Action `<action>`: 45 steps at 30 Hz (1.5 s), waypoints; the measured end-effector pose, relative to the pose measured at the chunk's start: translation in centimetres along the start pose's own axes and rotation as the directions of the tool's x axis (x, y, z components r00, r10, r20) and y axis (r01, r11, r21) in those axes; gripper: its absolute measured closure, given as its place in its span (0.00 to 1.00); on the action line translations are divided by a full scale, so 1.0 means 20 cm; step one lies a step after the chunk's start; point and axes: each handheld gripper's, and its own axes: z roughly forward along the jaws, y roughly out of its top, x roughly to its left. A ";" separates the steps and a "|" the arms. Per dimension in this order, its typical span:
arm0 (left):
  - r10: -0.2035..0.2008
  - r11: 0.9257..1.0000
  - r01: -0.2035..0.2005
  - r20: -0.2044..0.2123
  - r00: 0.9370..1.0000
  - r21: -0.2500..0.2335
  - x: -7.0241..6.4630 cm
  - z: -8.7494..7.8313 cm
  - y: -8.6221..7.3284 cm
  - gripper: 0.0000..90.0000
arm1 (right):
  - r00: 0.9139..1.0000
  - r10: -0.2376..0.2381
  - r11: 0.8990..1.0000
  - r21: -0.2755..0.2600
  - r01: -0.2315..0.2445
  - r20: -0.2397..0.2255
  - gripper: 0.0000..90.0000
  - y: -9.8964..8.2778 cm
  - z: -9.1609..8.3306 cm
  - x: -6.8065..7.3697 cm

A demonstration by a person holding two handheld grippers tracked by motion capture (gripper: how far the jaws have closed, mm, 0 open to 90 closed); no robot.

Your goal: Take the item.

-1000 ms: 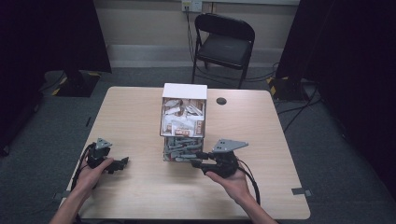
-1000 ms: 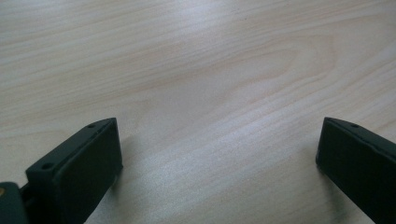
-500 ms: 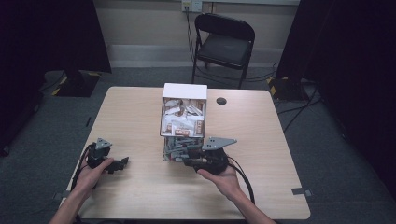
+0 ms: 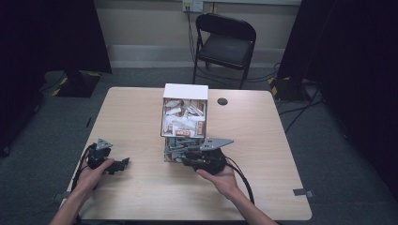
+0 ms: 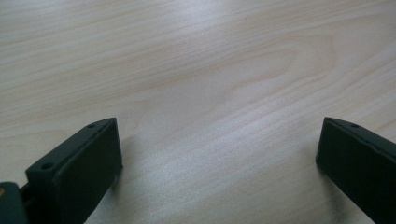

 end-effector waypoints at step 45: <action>0.000 1.000 0.000 0.000 1.000 0.000 0.00 0.00 0.00 0.00 | 1.000 0.022 0.999 -0.041 -0.022 -0.010 1.00 0.04 -0.02 -0.02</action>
